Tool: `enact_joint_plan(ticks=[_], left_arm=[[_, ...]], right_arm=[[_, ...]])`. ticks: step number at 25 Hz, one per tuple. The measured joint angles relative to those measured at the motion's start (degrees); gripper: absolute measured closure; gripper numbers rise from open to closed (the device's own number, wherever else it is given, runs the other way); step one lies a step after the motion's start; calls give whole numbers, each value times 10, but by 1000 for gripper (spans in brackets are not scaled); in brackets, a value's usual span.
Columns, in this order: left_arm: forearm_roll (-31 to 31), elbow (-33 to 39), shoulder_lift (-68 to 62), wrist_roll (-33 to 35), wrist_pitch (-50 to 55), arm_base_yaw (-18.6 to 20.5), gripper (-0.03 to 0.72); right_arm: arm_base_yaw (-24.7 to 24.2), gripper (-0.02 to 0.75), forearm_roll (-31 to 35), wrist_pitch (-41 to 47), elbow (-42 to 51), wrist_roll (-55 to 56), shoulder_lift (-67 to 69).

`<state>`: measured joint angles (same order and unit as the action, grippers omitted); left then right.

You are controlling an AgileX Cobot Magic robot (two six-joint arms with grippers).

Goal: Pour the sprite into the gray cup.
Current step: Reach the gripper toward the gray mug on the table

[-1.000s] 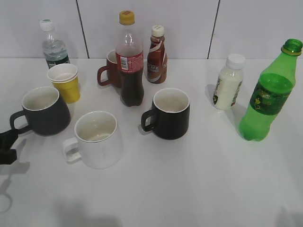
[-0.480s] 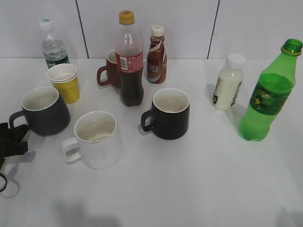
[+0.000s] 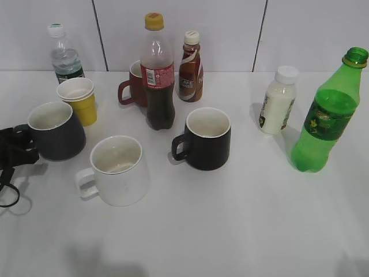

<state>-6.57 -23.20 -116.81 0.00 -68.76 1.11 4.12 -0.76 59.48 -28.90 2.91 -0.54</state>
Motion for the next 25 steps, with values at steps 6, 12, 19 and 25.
enact_joint_plan(ticks=[6, 12, 19, 25], left_arm=[[-2, -32, -23, 0, -2, 0, 438], [-3, -53, -46, 0, -8, 0, 584], [-12, -53, -50, 0, -9, 0, 629], [-24, -17, 23, 6, 25, 0, 635]], right_arm=[[0, 148, 2, 0, 0, -1, 0], [0, 148, 4, 0, 0, -1, 0], [0, 148, 28, -1, 0, -1, 0], [0, 148, 54, -145, -7, -19, 31]])
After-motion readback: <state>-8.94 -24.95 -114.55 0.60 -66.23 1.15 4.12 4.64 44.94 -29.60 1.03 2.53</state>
